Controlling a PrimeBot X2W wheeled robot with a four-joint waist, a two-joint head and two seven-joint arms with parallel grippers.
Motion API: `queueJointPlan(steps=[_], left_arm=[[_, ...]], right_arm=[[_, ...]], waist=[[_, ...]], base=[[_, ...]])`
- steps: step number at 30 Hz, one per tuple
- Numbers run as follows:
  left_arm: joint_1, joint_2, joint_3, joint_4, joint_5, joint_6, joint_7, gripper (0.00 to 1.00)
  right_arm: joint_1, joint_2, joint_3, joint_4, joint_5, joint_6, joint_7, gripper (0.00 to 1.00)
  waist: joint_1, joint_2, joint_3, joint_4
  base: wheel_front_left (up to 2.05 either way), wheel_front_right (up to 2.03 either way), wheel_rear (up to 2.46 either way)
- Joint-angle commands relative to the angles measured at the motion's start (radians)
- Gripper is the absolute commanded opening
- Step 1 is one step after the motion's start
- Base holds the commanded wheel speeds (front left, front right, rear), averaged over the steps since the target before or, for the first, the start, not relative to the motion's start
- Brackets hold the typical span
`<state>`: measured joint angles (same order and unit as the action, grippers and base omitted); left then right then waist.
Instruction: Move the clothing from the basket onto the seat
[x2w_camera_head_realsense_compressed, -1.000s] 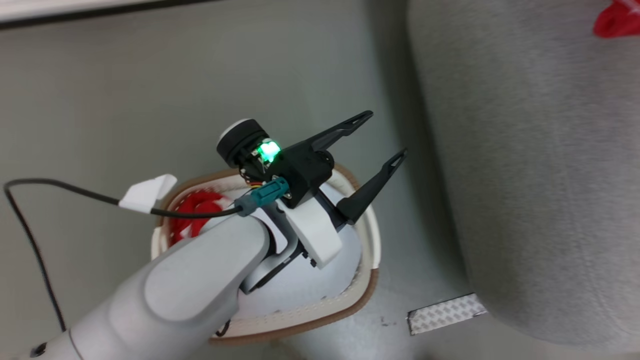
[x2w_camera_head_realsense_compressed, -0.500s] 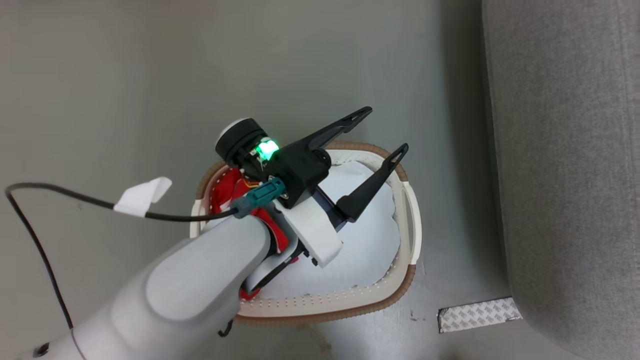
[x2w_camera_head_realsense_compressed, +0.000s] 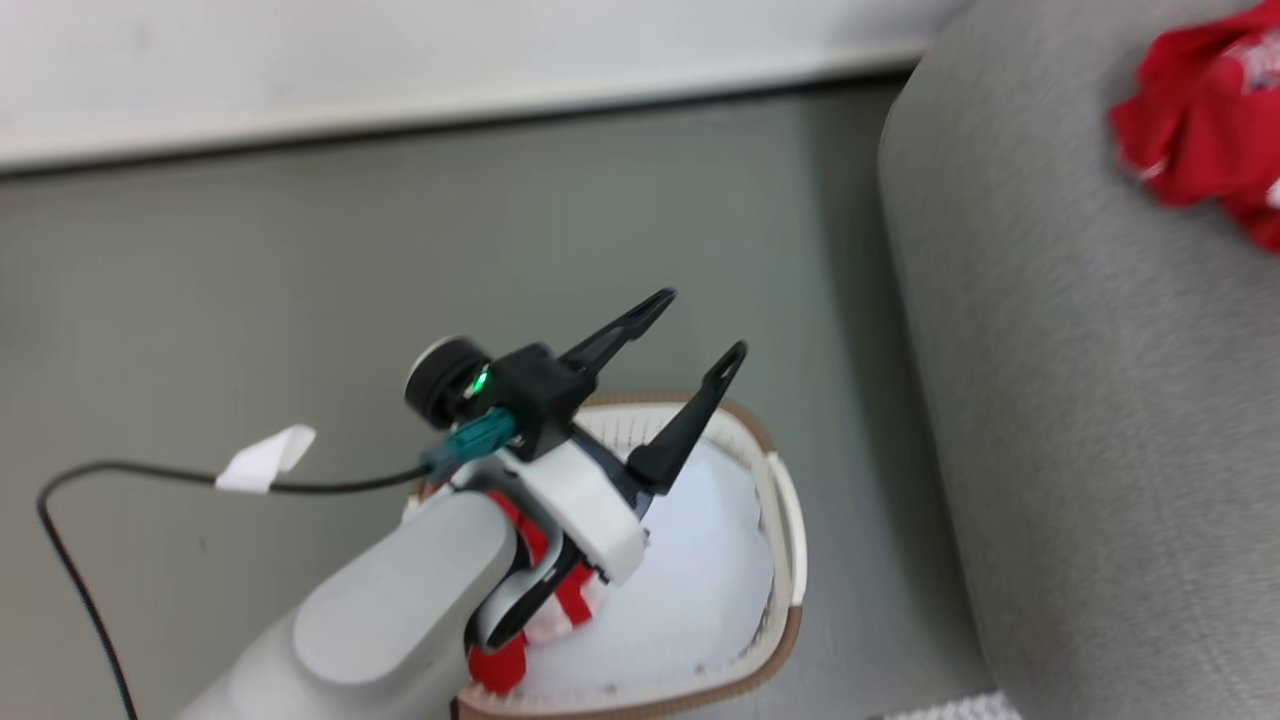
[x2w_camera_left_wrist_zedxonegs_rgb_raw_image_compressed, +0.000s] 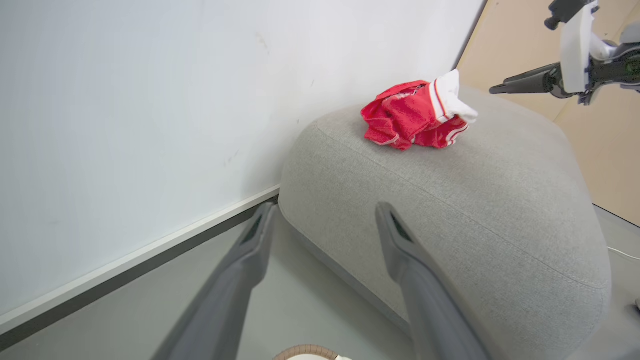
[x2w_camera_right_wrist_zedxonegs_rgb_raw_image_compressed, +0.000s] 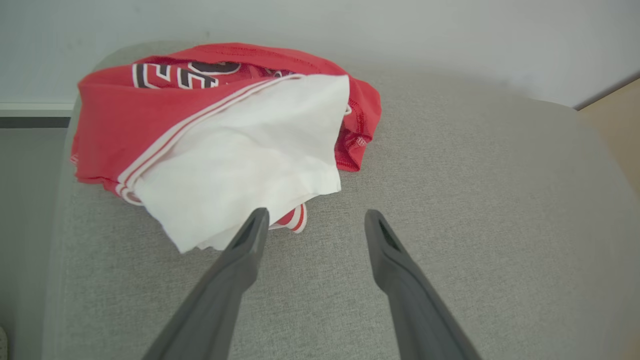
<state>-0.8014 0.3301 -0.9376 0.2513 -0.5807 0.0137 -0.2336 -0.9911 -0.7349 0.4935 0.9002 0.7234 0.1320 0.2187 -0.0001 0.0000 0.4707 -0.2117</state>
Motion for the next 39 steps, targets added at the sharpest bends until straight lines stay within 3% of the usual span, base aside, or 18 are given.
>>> queueJointPlan(steps=[1,8,13,21,28,34,39], left_arm=[[0.039,0.004,0.014,0.008,-0.017,0.008,-0.016,1.00],[0.140,0.022,0.072,0.006,-0.055,0.039,-0.029,1.00],[0.219,0.045,0.129,-0.016,-0.069,0.068,-0.031,1.00],[0.353,0.082,0.283,-0.065,-0.077,0.129,-0.031,1.00],[0.491,0.098,0.440,-0.110,-0.048,0.180,-0.031,1.00],[0.627,0.070,0.576,-0.139,-0.008,0.190,-0.031,1.00],[0.730,0.014,0.680,-0.158,0.056,0.185,-0.031,1.00]], right_arm=[[0.024,-0.028,0.015,-0.037,0.006,-0.003,-0.011,1.00],[0.070,-0.064,0.027,-0.173,0.002,-0.003,-0.069,1.00],[0.126,-0.031,-0.014,-0.285,-0.002,-0.003,-0.145,1.00],[0.300,0.099,-0.127,-0.444,-0.034,-0.003,-0.281,1.00],[0.516,0.271,-0.213,-0.561,-0.119,-0.003,-0.398,1.00],[0.717,0.404,-0.277,-0.598,-0.178,-0.003,-0.466,1.00],[0.846,0.456,-0.279,-0.643,-0.212,-0.003,-0.484,1.00]], waist=[[0.0001,0.0000,-0.124,-0.014],[0.0001,0.0000,-0.263,-0.004],[0.0001,0.0000,-0.362,0.029],[0.0001,0.0000,-0.468,0.097],[0.0001,0.0000,-0.498,0.143],[0.0001,0.0000,-0.517,0.172],[0.0001,0.0000,-0.529,0.177]], base=[[0.00,0.00,0.00],[0.00,0.00,0.00],[0.00,0.00,0.00],[0.00,0.00,0.00],[0.00,0.00,0.00],[0.00,0.00,0.00],[0.00,0.00,0.00]])
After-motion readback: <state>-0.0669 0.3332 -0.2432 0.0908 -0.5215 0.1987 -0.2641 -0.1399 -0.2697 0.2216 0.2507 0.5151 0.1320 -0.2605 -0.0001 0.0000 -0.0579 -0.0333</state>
